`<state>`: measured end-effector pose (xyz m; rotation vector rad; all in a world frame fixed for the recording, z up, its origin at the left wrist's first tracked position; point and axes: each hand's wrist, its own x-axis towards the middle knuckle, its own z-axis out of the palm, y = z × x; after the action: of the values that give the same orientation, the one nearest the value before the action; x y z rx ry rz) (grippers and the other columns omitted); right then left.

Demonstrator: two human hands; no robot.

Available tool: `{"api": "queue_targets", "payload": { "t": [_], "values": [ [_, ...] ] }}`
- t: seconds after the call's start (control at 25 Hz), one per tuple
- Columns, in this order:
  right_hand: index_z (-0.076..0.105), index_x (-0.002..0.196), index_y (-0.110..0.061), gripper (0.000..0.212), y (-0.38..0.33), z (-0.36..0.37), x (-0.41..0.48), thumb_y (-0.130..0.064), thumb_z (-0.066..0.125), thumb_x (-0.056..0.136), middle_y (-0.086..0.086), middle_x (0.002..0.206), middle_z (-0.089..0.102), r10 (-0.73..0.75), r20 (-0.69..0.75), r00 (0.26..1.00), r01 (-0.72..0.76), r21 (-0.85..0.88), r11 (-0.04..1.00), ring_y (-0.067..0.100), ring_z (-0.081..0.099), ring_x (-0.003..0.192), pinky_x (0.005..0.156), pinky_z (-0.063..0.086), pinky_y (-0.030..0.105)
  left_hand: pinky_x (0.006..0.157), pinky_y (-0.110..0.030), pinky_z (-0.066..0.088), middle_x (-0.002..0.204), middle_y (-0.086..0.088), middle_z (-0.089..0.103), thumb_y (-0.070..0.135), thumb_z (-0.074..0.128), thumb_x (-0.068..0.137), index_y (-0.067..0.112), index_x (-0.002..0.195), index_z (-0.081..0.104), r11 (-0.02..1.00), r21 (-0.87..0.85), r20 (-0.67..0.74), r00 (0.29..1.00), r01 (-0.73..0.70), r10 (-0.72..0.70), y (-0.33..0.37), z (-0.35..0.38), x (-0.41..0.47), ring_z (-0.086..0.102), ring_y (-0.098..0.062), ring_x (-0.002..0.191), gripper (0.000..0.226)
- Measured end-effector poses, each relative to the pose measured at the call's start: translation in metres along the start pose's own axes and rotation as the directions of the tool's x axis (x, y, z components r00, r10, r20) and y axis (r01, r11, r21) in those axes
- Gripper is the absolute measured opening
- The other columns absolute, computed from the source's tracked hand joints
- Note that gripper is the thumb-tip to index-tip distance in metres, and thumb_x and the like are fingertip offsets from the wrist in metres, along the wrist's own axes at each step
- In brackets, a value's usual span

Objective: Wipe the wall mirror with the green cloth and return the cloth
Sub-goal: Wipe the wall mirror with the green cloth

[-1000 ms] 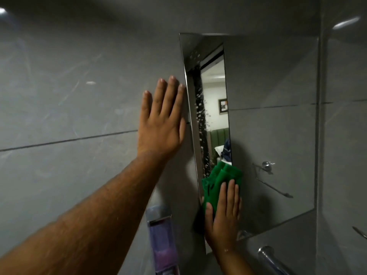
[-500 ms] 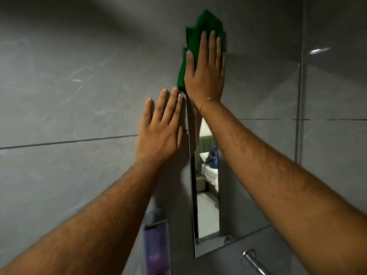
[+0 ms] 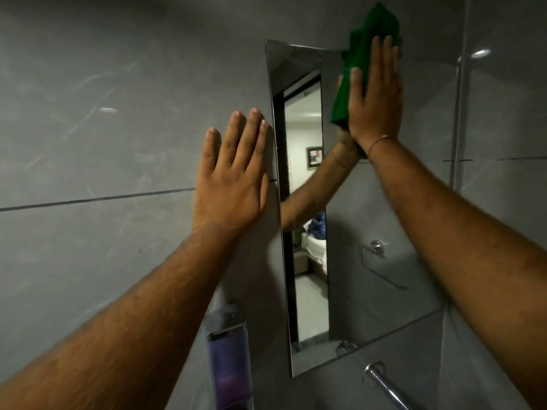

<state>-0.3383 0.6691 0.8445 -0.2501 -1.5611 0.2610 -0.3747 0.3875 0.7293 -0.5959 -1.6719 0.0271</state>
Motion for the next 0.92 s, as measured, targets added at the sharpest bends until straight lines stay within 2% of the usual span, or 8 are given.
{"api": "queue_targets", "payload": {
  "t": [0.16,0.28,0.48,0.6,0.72,0.84,0.92],
  "values": [
    [0.02,0.172,-0.014,0.069,0.085,-0.004,0.043,-0.05,0.022,0.113,0.01,0.18,0.017,0.191,0.013,0.982,-0.191,-0.008,0.982,0.027,0.016,0.168,0.137,0.017,0.041,0.138,-0.059,0.007,0.187,-0.013,-0.004,0.051,0.021,0.111,0.014,0.178,0.0,1.0,0.021,0.013,1.0,0.005,-0.005,0.001,-0.001,-0.001,-0.002,-0.034,0.173,0.08],
    [0.015,0.173,-0.015,0.079,0.144,-0.007,0.075,-0.059,0.012,0.107,0.011,0.181,0.013,0.293,0.049,0.955,-0.292,-0.025,0.956,0.027,0.014,0.168,0.138,0.012,0.044,0.138,-0.059,0.006,0.187,-0.013,-0.005,0.05,0.021,0.111,0.014,0.178,-0.002,0.999,0.035,0.033,0.999,0.003,-0.004,0.002,-0.002,0.0,-0.004,-0.034,0.173,0.08],
    [0.009,0.173,-0.019,0.085,0.183,-0.005,0.059,-0.067,0.011,0.103,0.006,0.182,0.008,0.305,0.072,0.95,-0.309,0.049,0.95,0.025,0.01,0.169,0.139,0.008,0.043,0.139,-0.059,0.004,0.187,-0.012,-0.008,0.05,0.024,0.113,0.014,0.178,-0.005,0.998,0.055,0.051,0.999,0.0,-0.003,0.003,-0.003,-0.002,-0.006,-0.033,0.173,0.079],
    [0.007,0.173,-0.02,0.08,0.204,-0.009,-0.011,-0.064,0.014,0.106,0.004,0.182,0.006,0.351,0.111,0.93,-0.356,0.034,0.934,0.023,0.009,0.169,0.139,0.007,0.041,0.139,-0.059,0.006,0.187,-0.012,-0.007,0.047,0.029,0.113,0.014,0.178,-0.003,0.999,0.045,0.031,1.0,0.001,-0.002,0.002,-0.003,-0.003,-0.006,-0.033,0.173,0.08],
    [0.007,0.173,-0.016,0.072,0.235,-0.015,-0.126,-0.053,0.018,0.112,0.006,0.182,0.007,0.378,0.146,0.914,-0.386,0.026,0.922,0.024,0.011,0.168,0.138,0.007,0.038,0.138,-0.061,0.008,0.187,-0.011,-0.004,0.047,0.03,0.111,0.014,0.179,0.0,1.0,0.015,0.015,1.0,0.006,-0.006,-0.001,-0.001,-0.002,-0.004,-0.033,0.173,0.081],
    [0.012,0.171,-0.004,0.072,0.269,-0.02,-0.261,-0.044,0.022,0.112,0.016,0.18,0.012,0.426,0.16,0.891,-0.43,-0.01,0.903,0.033,0.016,0.167,0.138,0.013,0.046,0.138,-0.061,0.007,0.187,-0.011,-0.004,0.049,0.026,0.112,0.015,0.179,-0.001,1.0,0.017,0.011,1.0,0.018,-0.018,0.001,0.001,-0.003,-0.004,-0.032,0.173,0.08],
    [0.018,0.168,0.004,0.071,0.28,-0.02,-0.336,-0.038,0.026,0.111,0.024,0.177,0.019,0.524,0.129,0.842,-0.526,-0.019,0.85,0.041,0.022,0.164,0.135,0.02,0.053,0.138,-0.061,0.007,0.187,-0.011,-0.003,0.05,0.025,0.113,0.015,0.179,0.0,0.999,0.028,0.007,1.0,0.017,-0.017,0.001,0.001,-0.002,-0.003,-0.032,0.173,0.079]
  ]
}}
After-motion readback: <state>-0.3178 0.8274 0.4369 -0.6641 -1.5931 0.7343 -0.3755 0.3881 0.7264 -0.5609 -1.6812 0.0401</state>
